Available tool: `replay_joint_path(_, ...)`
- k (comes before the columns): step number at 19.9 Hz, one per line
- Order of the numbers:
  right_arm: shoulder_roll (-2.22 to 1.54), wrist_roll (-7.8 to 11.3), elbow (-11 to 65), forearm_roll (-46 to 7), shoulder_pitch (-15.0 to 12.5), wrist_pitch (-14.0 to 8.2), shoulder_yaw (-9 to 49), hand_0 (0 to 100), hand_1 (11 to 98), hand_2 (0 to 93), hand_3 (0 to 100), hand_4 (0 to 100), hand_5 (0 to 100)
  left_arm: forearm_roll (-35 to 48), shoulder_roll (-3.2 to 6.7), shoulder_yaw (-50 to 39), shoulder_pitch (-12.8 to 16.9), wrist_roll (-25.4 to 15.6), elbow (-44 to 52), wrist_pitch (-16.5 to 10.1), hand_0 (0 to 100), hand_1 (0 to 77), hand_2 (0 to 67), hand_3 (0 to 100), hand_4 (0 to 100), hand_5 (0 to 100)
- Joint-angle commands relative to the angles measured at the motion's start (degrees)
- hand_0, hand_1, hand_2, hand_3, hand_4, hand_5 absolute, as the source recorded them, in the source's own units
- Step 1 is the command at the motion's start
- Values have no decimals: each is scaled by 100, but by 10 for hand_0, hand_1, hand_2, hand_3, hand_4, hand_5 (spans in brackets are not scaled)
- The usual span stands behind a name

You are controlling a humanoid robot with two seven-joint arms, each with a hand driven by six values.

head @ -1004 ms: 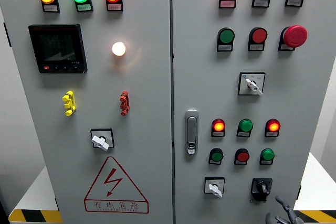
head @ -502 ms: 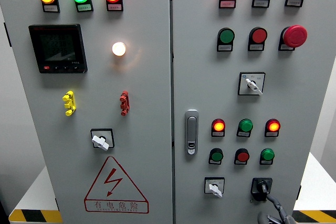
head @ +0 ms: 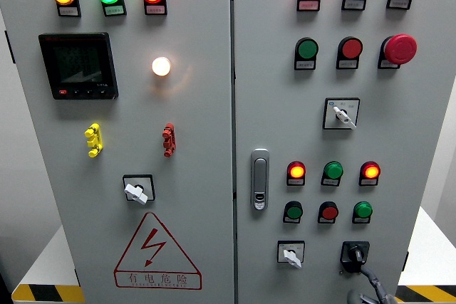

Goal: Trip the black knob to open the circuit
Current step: 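Grip the black rotary knob with the right hand and twist it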

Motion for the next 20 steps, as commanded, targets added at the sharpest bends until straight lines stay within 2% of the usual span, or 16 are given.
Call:
replay_joint_path(1, 0, -9, 8, 0, 0, 0, -17, 840, 513, 32, 838, 801, 914, 0, 0, 2, 0, 0, -8, 0, 0, 38, 127, 213, 66, 17)
replay_joint_path(3, 0, -9, 8, 0, 0, 0, -17, 844, 509, 32, 839, 802, 914, 0, 0, 2, 0, 0, 0, 0, 0, 37, 127, 213, 66, 17)
replay_joint_path(6, 26, -61, 26, 0, 26, 9, -26, 846, 506, 32, 845, 801, 914, 0, 0, 2, 0, 0, 0, 0, 0, 37, 127, 213, 66, 17)
replay_joint_path(10, 35, -96, 26, 0, 52, 9, -61, 852, 500, 33, 847, 805, 915, 0, 0, -7, 0, 0, 0, 0, 0, 37, 127, 213, 66, 17)
replay_joint_path(20, 35, -158, 35, 9, 105, 9, -114, 859, 490, 34, 853, 812, 925, 0, 0, 2, 0, 0, -8, 0, 0, 35, 127, 213, 66, 17)
